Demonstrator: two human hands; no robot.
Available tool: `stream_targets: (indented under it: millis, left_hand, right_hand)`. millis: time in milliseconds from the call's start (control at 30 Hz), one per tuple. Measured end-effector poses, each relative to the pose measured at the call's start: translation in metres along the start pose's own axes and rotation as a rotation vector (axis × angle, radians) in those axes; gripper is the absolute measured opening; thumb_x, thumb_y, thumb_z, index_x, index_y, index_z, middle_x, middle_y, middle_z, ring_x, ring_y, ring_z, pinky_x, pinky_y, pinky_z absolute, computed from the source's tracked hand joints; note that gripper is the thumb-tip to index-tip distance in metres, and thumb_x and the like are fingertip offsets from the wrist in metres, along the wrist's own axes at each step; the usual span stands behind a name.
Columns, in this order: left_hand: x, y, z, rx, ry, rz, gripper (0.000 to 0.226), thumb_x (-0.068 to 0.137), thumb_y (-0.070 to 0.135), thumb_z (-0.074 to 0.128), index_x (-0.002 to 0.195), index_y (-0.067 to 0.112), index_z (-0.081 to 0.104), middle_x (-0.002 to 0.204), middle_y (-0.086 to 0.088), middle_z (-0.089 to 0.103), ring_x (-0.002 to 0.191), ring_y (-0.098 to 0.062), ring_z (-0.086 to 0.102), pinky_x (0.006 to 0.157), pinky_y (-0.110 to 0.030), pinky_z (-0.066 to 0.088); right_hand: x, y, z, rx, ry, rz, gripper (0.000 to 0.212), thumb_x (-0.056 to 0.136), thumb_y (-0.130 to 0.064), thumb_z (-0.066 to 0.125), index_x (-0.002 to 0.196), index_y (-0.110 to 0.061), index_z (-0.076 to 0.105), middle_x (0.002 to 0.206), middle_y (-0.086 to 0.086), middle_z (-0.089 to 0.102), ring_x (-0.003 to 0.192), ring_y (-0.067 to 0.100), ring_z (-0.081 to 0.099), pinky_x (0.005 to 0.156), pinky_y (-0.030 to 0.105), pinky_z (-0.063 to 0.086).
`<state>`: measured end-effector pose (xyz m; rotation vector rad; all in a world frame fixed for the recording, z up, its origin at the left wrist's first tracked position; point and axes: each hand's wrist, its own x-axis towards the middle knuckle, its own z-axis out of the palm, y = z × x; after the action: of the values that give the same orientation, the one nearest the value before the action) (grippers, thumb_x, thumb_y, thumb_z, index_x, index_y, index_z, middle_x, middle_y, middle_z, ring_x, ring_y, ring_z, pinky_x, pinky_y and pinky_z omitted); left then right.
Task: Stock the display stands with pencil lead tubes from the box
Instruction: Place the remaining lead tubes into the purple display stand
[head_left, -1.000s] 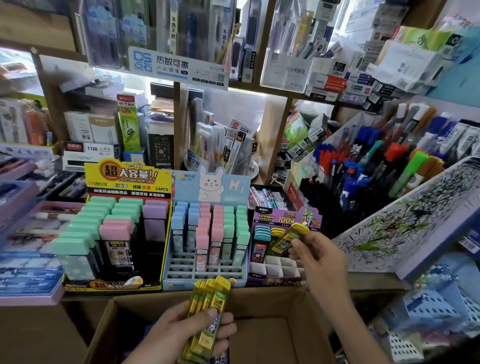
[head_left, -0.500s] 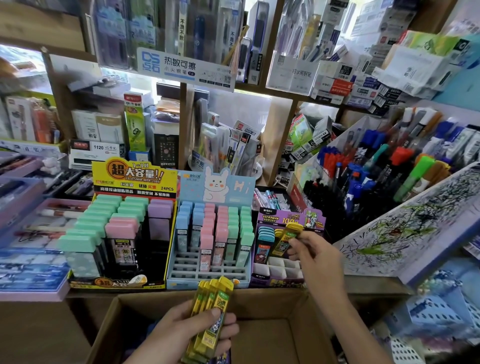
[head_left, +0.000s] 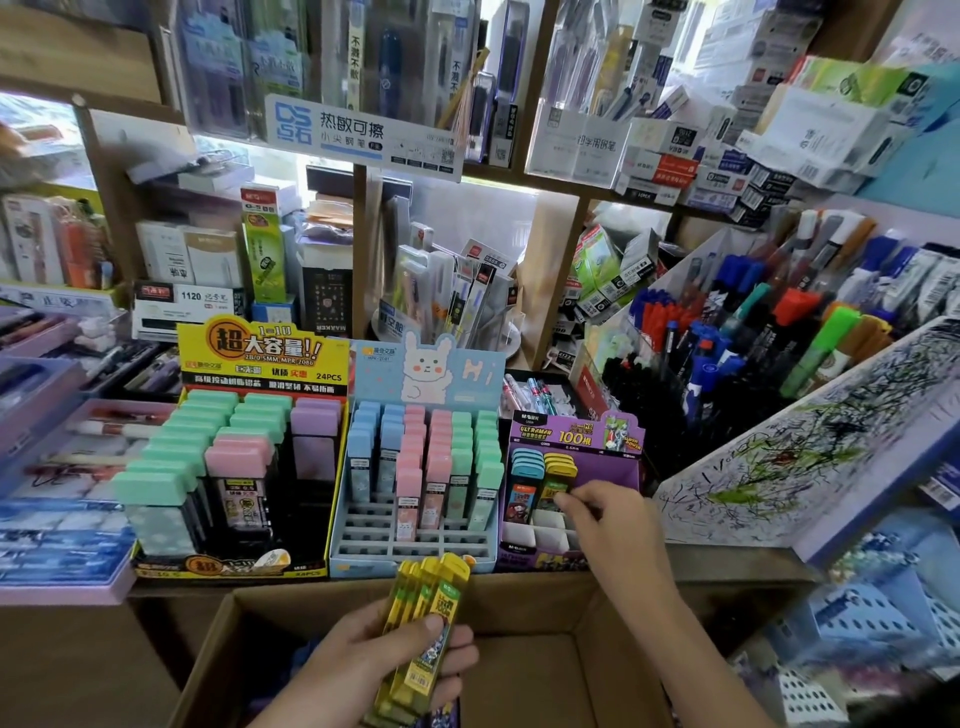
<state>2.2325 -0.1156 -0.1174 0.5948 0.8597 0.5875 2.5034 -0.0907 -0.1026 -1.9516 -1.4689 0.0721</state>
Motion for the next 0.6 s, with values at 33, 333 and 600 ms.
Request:
stream_targets:
  millis: [33, 333, 600]
  left_hand:
    - [-0.001, 0.001, 0.000, 0.001, 0.003, 0.001, 0.045, 0.076, 0.005, 0.076, 0.118, -0.008, 0.067, 0.110, -0.030, 0.073, 0.100, -0.043, 0.074, 0.072, -0.047, 0.064]
    - [-0.002, -0.003, 0.004, 0.027, 0.087, 0.075, 0.034, 0.078, 0.009, 0.078, 0.109, -0.004, 0.073, 0.104, -0.031, 0.074, 0.094, -0.042, 0.075, 0.066, -0.043, 0.064]
    - [-0.005, -0.007, 0.010, 0.092, 0.066, 0.098, 0.021, 0.080, 0.018, 0.079, 0.100, 0.012, 0.081, 0.107, -0.028, 0.074, 0.097, -0.038, 0.075, 0.075, -0.042, 0.062]
  right_hand:
    - [-0.002, -0.002, -0.001, 0.036, 0.010, 0.016, 0.012, 0.094, -0.031, 0.072, 0.084, -0.025, 0.072, 0.071, -0.016, 0.068, 0.066, 0.000, 0.062, 0.058, 0.023, 0.050]
    - [-0.064, -0.037, -0.006, 0.536, -0.294, 0.159, 0.009, 0.091, -0.027, 0.075, 0.083, -0.030, 0.078, 0.076, -0.005, 0.077, 0.061, 0.005, 0.067, 0.057, 0.019, 0.053]
    - [-0.085, -0.042, 0.022, 0.850, -0.664, 0.391, 0.018, 0.087, -0.031, 0.081, 0.085, -0.013, 0.079, 0.074, 0.003, 0.068, 0.070, 0.014, 0.059, 0.056, 0.023, 0.045]
